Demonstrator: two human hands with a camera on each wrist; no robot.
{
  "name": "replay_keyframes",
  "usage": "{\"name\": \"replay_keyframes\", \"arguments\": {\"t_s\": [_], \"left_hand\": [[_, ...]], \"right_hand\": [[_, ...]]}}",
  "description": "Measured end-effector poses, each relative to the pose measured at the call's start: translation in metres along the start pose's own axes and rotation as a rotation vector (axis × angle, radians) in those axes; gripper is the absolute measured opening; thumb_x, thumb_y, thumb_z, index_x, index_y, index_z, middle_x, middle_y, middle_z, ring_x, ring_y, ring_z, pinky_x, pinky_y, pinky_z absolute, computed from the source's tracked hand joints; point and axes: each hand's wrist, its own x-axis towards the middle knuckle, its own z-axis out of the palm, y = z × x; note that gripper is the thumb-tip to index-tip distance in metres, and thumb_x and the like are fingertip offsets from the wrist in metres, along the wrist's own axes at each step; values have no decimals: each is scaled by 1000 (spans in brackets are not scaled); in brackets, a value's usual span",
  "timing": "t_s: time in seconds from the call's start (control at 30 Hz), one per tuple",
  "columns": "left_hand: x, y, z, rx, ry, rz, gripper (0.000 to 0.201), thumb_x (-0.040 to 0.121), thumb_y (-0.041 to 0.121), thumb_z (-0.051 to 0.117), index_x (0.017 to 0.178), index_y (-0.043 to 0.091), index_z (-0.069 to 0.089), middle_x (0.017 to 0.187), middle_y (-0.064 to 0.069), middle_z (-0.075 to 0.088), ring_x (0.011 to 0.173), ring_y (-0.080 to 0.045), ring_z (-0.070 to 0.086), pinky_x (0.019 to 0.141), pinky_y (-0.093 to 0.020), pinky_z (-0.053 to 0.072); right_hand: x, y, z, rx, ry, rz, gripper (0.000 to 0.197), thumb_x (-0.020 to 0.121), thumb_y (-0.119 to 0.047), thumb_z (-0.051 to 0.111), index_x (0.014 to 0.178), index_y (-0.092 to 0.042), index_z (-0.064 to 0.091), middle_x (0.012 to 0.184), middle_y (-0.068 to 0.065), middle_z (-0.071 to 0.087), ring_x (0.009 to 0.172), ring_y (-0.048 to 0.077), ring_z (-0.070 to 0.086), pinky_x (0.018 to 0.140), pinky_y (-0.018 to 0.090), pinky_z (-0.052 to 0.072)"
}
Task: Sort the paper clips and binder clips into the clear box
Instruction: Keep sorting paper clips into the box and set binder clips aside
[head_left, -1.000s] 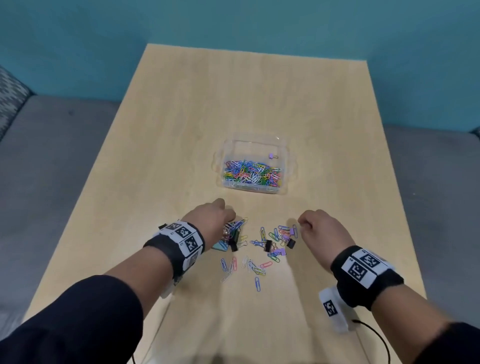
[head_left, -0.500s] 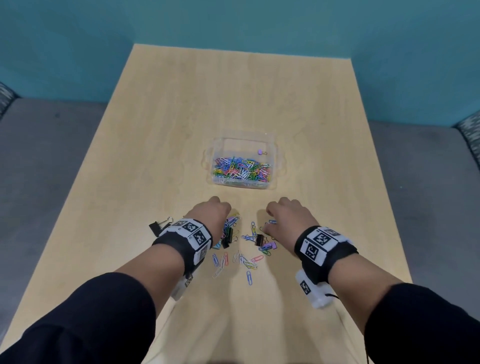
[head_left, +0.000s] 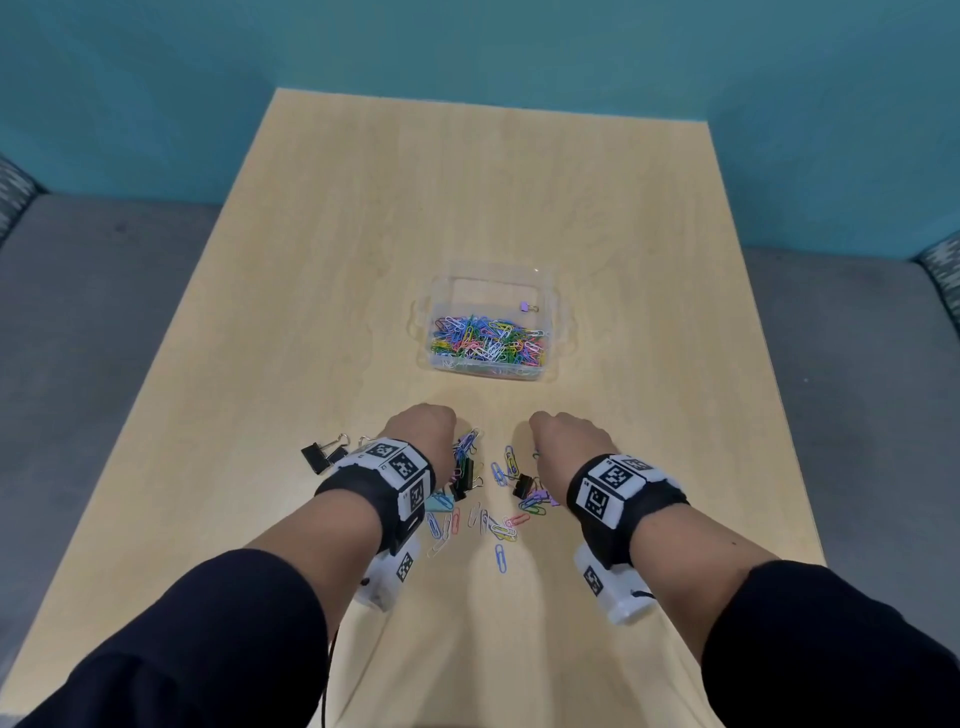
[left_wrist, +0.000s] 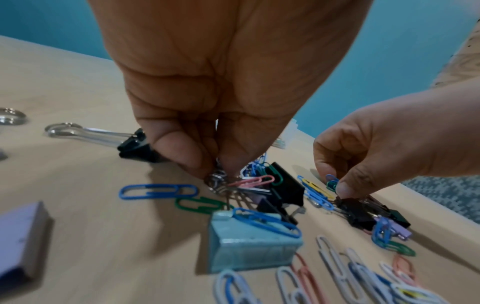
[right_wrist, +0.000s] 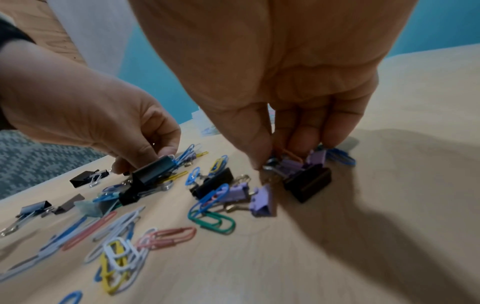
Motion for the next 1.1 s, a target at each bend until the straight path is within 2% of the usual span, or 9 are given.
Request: {"name": "replay_keyframes", "arguments": {"t_s": [0.13, 0.3, 0.43, 0.53, 0.67, 0.77, 0.9, 1.0, 1.1], "left_hand": [[-2, -4, 6, -40, 41, 9, 9, 81, 6, 52, 86, 13, 49, 81, -3, 49, 75, -25, 51, 63, -31, 41], [-9, -12, 4, -150, 88, 43, 9, 78, 7, 51, 84, 15, 48, 80, -5, 55, 73, -24, 49, 59, -28, 35], [-15, -28, -6, -450, 121, -42, 6, 74, 11, 56, 74, 17, 55, 66, 1, 60, 63, -19, 58, 51, -27, 42], [-16, -37, -29, -720, 127, -53, 8, 71, 2, 57, 72, 10, 57, 54, -7, 62, 45, -20, 56, 45, -29, 47], [-4, -40, -64, -886, 175, -5, 13, 72, -7, 59, 73, 5, 56, 51, -9, 60, 46, -21, 56, 50, -31, 48], [9, -35, -85, -921, 219, 37, 15, 74, -8, 61, 72, 6, 55, 52, -9, 58, 47, -19, 57, 49, -30, 51], [26, -22, -103, -917, 314, 75, 12, 74, -4, 64, 74, 6, 57, 58, -10, 59, 46, -17, 56, 46, -24, 50], [33, -22, -101, -893, 360, 73, 16, 76, 7, 69, 89, 12, 61, 69, -2, 62, 54, -19, 63, 58, -30, 56], [28, -33, -86, -747, 399, 33, 9, 81, 12, 62, 89, 18, 62, 76, 0, 65, 61, -22, 66, 63, -35, 56]], "right_hand": [[1, 2, 4, 4, 10, -85, 21, 78, 1, 50, 87, -15, 38, 82, 6, 43, 71, 29, 49, 63, 35, 44], [3, 9, 1, 51, -10, -133, 17, 78, 1, 46, 88, -13, 44, 83, 6, 46, 74, 29, 50, 61, 33, 40], [2, 23, -14, 317, 52, -24, 16, 75, -4, 49, 85, -15, 54, 82, 4, 60, 71, 25, 57, 57, 28, 42], [10, 32, -36, 621, 131, 34, 12, 74, -6, 56, 77, -18, 59, 69, -1, 60, 59, 21, 55, 55, 25, 43], [27, 28, -77, 827, 145, -5, 17, 71, 3, 60, 72, -14, 59, 59, 3, 57, 53, 19, 50, 54, 25, 40], [43, 20, -100, 805, 173, -32, 14, 71, 2, 60, 77, -10, 60, 60, 2, 58, 48, 13, 49, 47, 18, 38], [69, 10, -115, 699, 217, -37, 13, 72, -5, 64, 75, -17, 60, 68, -1, 60, 59, 16, 54, 58, 24, 44], [77, 10, -114, 655, 198, -51, 16, 76, -19, 71, 90, -19, 64, 82, -1, 65, 73, 18, 61, 70, 27, 48], [65, 26, -106, 583, 246, -43, 18, 83, -20, 64, 100, -18, 65, 90, -1, 64, 83, 19, 60, 74, 27, 45]]}}
